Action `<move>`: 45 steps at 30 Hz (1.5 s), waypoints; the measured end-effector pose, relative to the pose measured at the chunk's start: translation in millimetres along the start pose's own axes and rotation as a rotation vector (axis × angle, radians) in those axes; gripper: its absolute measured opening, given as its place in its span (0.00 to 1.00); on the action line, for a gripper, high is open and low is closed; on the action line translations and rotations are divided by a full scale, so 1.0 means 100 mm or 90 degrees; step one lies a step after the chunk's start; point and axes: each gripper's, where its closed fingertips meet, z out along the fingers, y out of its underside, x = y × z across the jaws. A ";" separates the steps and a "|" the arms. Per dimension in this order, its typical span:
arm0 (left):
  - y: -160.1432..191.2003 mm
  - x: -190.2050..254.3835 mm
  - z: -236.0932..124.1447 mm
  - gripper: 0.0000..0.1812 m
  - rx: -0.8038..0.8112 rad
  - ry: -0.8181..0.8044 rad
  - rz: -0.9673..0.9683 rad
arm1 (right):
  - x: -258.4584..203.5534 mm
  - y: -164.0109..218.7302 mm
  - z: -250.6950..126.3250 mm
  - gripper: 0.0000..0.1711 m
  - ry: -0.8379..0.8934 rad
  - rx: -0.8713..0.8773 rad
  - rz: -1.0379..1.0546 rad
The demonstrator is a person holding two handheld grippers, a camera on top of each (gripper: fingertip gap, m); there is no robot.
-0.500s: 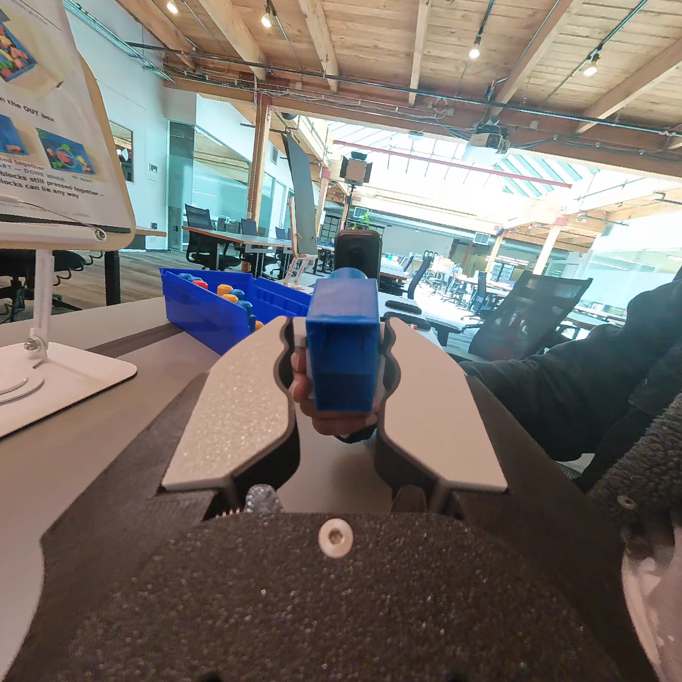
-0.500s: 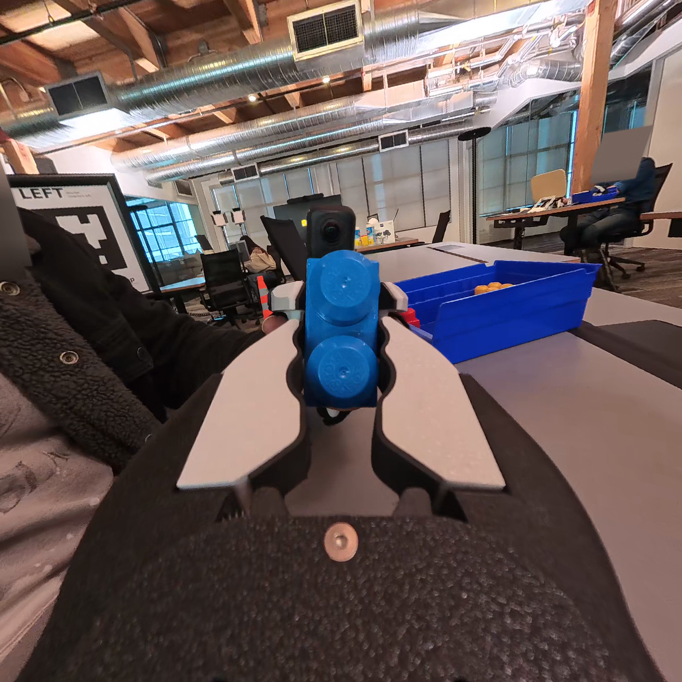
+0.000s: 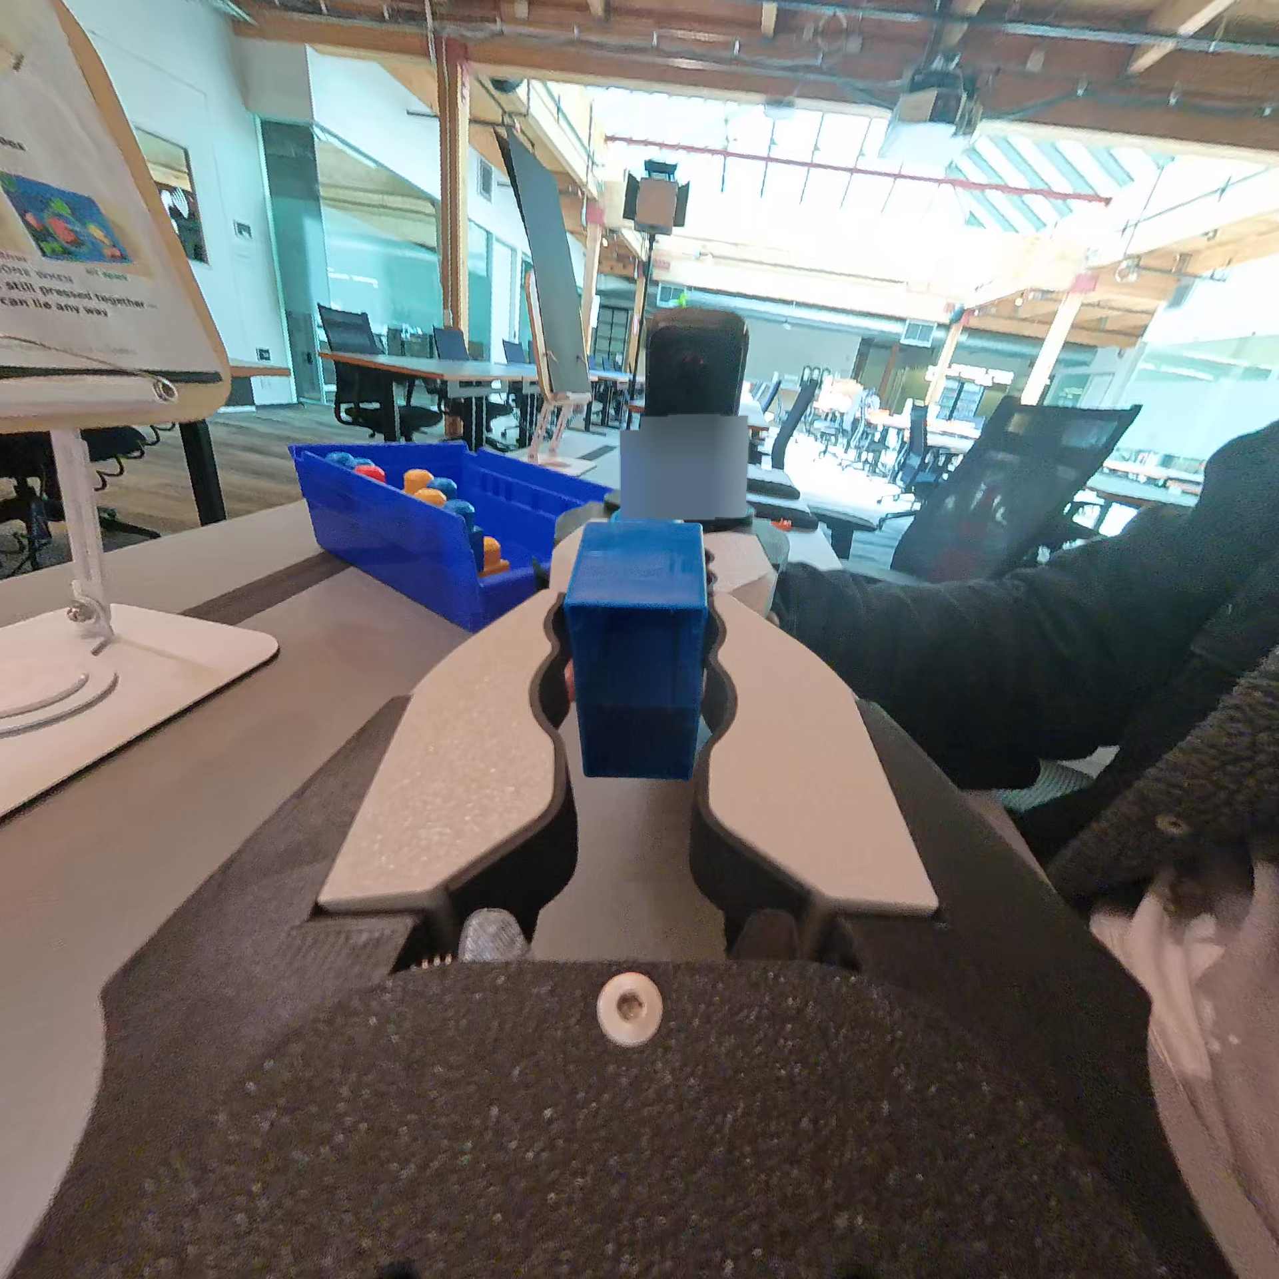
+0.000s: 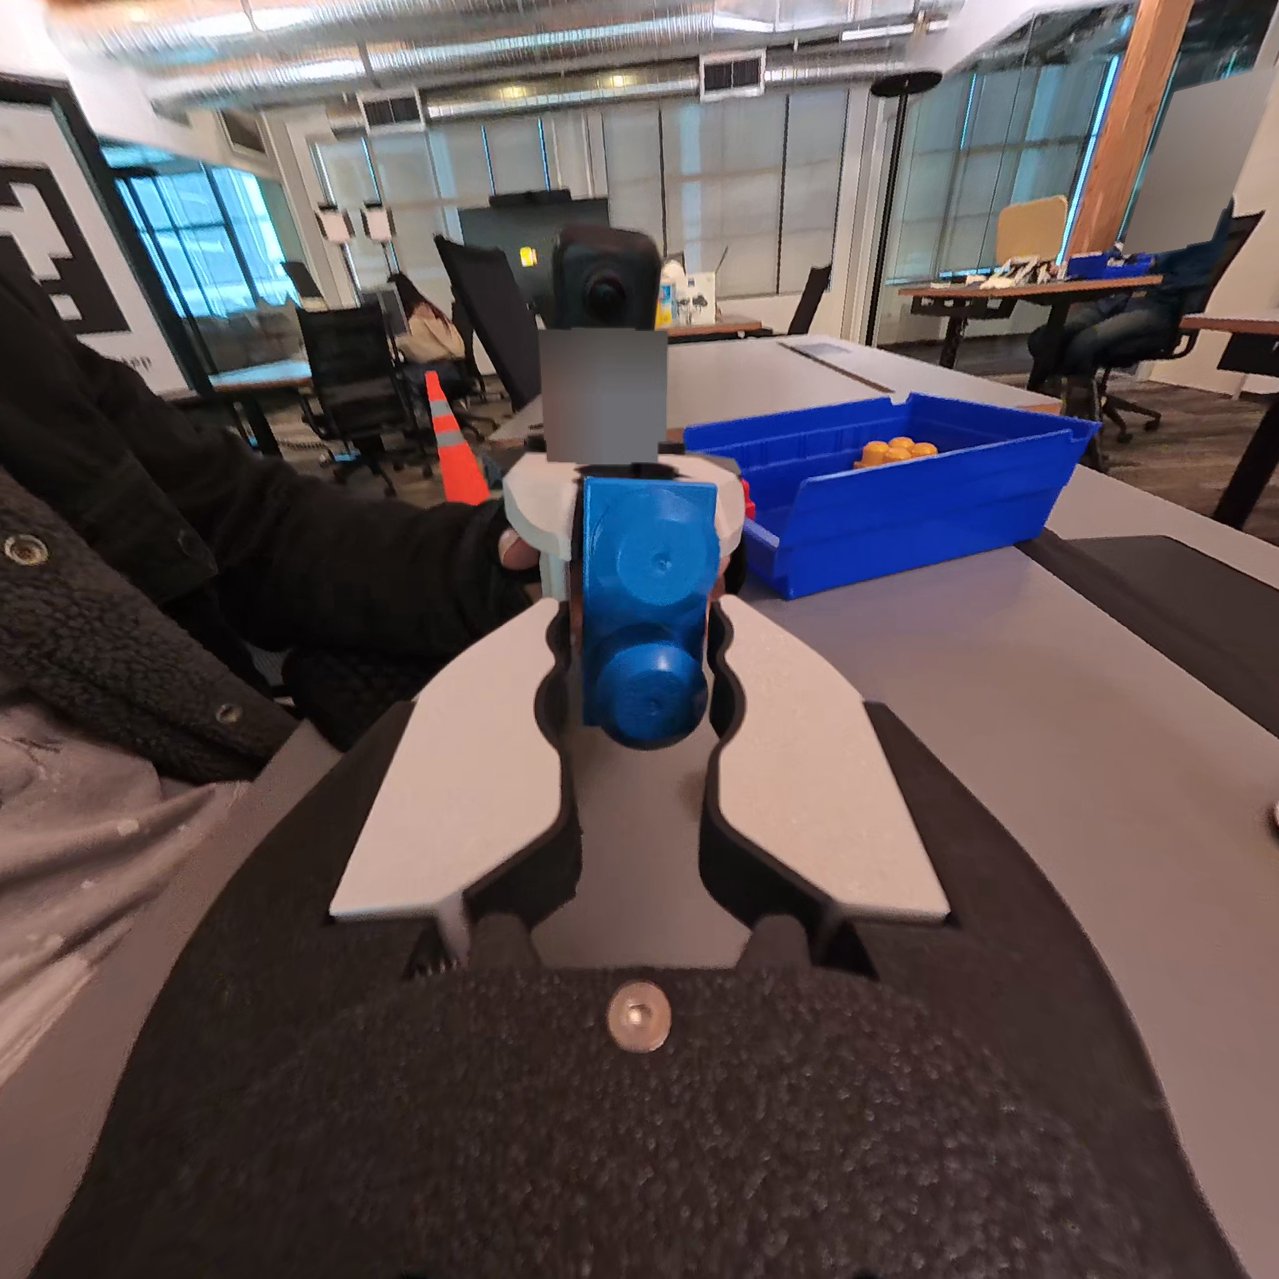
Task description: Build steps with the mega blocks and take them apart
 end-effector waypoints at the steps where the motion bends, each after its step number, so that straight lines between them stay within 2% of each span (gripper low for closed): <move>1: 0.03 -0.01 -0.01 0.20 -0.015 0.000 0.005 | 0.00 0.03 -0.01 0.22 0.002 -0.016 -0.006; 7: 0.14 -0.01 -0.02 0.20 -0.065 0.008 0.017 | 0.01 0.19 0.02 0.19 0.010 -0.073 -0.028; 13: 0.10 0.01 -0.02 0.20 -0.045 0.009 0.039 | -0.01 0.11 0.01 0.19 -0.006 -0.022 -0.011; 16: 0.17 0.02 0.01 0.25 -0.064 0.014 0.036 | -0.04 0.03 0.01 0.19 -0.018 0.009 -0.006; 18: 0.17 0.06 0.02 0.20 -0.056 0.028 0.029 | -0.03 0.03 0.00 0.19 -0.013 0.008 -0.011; 26: 0.18 0.04 -0.02 0.20 -0.073 0.032 0.021 | -0.01 0.03 0.01 0.19 -0.001 -0.014 -0.006; 30: 0.03 -0.09 -0.17 0.20 -0.035 0.007 0.026 | 0.10 0.00 -0.05 0.20 0.034 -0.020 0.007; 33: -0.05 -0.26 -0.31 0.20 -0.010 -0.027 0.030 | 0.23 0.13 -0.04 0.21 0.091 -0.097 -0.011; 37: -0.11 -0.49 -0.50 0.20 0.018 -0.073 0.020 | 0.40 0.43 0.05 0.21 0.152 -0.275 -0.045; 45: -0.23 -0.89 -0.82 0.20 0.063 -0.209 0.028 | 0.51 0.86 0.41 0.29 0.105 -0.604 -0.112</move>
